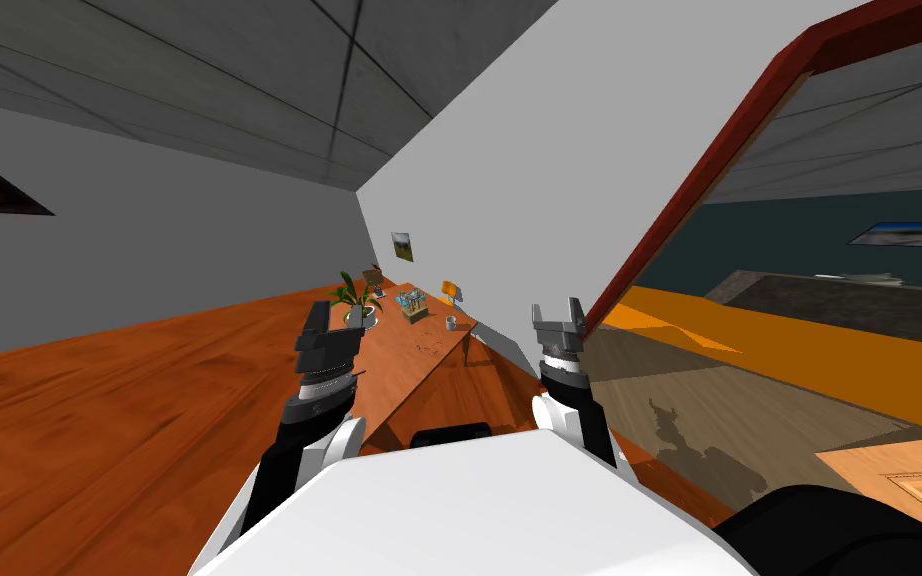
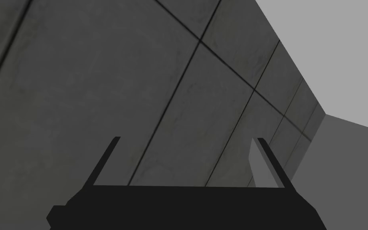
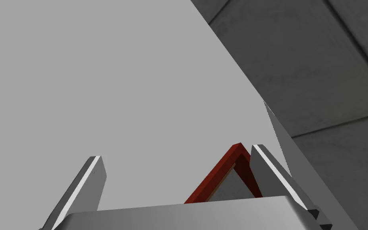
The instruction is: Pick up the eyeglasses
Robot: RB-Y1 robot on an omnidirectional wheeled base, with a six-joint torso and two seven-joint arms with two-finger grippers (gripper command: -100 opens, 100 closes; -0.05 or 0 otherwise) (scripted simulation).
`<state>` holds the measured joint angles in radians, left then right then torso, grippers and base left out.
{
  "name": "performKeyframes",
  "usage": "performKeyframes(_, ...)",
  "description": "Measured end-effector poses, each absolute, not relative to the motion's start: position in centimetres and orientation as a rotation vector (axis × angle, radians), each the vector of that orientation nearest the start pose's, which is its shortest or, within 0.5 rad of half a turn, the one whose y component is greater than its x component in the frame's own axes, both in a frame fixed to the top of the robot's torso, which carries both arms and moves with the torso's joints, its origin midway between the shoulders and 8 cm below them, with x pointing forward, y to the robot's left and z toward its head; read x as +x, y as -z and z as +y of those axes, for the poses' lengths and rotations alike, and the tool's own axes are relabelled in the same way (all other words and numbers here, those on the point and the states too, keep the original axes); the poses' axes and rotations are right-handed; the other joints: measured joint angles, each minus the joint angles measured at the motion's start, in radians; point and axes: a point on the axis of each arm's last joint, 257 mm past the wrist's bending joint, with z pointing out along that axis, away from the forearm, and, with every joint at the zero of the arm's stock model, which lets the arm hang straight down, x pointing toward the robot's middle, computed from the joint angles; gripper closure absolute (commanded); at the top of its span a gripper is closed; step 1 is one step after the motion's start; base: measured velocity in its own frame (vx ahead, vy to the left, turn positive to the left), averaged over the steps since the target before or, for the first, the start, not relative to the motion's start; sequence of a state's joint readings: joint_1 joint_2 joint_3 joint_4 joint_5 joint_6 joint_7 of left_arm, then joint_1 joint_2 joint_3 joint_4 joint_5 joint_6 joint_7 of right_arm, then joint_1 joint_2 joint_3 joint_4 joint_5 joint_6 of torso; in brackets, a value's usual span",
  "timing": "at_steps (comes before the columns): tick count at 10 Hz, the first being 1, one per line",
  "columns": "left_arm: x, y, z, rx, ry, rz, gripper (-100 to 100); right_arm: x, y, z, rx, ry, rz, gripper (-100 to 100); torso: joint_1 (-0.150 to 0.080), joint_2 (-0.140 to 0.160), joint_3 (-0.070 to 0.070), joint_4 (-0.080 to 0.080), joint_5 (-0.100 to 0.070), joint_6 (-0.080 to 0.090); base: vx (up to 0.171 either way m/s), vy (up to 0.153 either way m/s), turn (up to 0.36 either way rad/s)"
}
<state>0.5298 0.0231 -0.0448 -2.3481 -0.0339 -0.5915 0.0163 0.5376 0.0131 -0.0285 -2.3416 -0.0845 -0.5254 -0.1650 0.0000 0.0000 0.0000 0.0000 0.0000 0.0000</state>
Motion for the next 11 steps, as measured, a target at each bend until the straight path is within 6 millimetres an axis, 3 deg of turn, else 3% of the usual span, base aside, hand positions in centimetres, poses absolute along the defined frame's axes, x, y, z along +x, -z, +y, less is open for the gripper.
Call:
performKeyframes(4,33.2,-3.9,25.3,-0.531,1.364,0.652,-100,32.0,-4.5,-30.0,0.723,-1.479,0.462,0,-0.005,0.005,0.003,0.001,-0.001,0.0,-0.077,-0.074,-0.07)
performKeyframes(8,36.2,0.8,26.1,-0.618,1.341,0.772,-100,32.0,-4.5,-30.0,0.723,-1.478,0.462,0,-0.003,0.003,0.002,0.001,-0.001,0.0,-0.046,-0.048,-0.092)
performKeyframes(11,38.1,3.2,27.1,-0.683,1.32,0.833,-100,32.0,-4.5,-30.0,0.723,-1.478,0.462,0,-0.002,0.002,0.001,0.0,0.0,0.0,-0.027,-0.035,-0.11)
